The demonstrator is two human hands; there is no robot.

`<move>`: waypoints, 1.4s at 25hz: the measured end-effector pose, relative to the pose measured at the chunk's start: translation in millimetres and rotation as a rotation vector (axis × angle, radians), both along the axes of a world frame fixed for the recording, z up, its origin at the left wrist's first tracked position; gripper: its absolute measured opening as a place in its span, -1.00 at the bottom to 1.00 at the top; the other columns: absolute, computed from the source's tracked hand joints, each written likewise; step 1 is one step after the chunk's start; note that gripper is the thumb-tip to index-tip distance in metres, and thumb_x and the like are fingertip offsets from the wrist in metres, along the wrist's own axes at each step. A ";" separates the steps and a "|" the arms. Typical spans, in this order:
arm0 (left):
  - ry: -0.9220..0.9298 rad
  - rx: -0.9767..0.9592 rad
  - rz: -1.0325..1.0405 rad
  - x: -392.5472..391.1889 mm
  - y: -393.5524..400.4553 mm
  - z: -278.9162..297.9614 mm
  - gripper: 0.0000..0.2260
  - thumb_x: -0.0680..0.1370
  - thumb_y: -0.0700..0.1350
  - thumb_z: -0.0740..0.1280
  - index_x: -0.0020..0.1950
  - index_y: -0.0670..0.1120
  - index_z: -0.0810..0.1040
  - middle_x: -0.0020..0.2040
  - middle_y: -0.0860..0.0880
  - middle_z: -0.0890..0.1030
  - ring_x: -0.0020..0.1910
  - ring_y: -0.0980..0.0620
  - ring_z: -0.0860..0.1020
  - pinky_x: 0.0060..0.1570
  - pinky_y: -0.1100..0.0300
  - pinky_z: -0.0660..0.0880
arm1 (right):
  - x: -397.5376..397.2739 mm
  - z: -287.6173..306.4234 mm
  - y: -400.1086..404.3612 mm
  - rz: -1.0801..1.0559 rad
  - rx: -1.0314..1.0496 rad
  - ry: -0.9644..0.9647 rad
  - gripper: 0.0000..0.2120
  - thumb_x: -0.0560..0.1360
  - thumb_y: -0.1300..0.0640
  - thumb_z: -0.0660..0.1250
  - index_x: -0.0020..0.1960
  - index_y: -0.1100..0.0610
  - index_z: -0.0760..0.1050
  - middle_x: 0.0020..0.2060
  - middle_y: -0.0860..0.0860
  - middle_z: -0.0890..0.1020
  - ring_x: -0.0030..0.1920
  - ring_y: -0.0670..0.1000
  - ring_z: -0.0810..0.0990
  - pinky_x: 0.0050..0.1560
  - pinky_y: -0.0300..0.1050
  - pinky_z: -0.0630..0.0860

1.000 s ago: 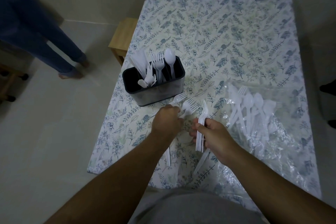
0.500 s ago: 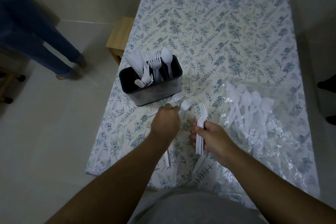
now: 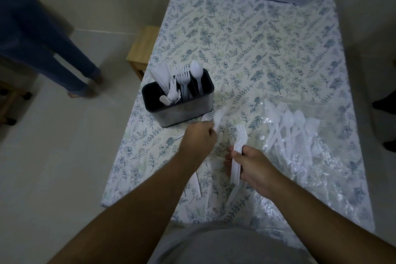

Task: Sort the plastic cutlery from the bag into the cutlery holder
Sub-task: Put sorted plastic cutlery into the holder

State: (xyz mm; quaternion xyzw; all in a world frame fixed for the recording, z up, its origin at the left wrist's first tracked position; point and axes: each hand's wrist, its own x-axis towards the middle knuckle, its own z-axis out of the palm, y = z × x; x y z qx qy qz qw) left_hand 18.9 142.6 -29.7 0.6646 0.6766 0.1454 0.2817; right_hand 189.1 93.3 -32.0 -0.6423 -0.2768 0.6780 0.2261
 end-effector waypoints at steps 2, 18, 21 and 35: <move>-0.363 -0.067 0.202 6.5 -16.7 10.6 -0.86 0.59 -0.21 0.34 -0.02 -0.07 0.70 -0.15 -0.06 0.71 -0.24 0.03 0.64 -0.13 0.17 0.63 | 2.7 1.4 1.8 -0.021 0.024 -0.003 -0.83 0.68 0.15 0.23 0.11 0.04 0.61 -0.02 0.04 0.75 0.06 0.09 0.72 0.24 0.32 0.56; -0.079 0.090 -0.122 13.9 -74.3 14.7 -0.74 0.58 -0.19 0.22 0.11 -0.18 0.68 -0.07 -0.10 0.53 -0.12 -0.02 0.52 -0.16 0.08 0.57 | -11.5 6.2 -16.2 0.091 0.154 0.028 -0.85 0.63 0.14 0.35 0.10 0.19 0.64 -0.06 0.21 0.75 0.00 0.27 0.73 0.09 0.25 0.66; -0.022 0.074 -0.070 -6.4 -51.7 14.8 -0.74 0.57 -0.23 0.27 0.19 -0.10 0.65 0.06 -0.07 0.58 0.00 0.00 0.55 -0.03 0.11 0.59 | -9.7 3.5 -17.6 0.100 0.121 -0.018 -0.89 0.59 0.20 0.39 0.09 0.13 0.66 -0.08 0.11 0.77 0.00 0.14 0.75 0.15 0.25 0.63; -0.036 0.045 0.165 -29.3 -11.7 3.1 -0.81 0.58 -0.25 0.32 0.13 -0.12 0.66 0.02 -0.08 0.66 -0.07 -0.02 0.62 -0.03 0.12 0.59 | -5.3 15.5 -13.8 -0.046 0.073 -0.008 -0.88 0.57 0.22 0.41 0.09 0.09 0.66 -0.02 0.12 0.75 0.04 0.11 0.73 0.19 0.21 0.62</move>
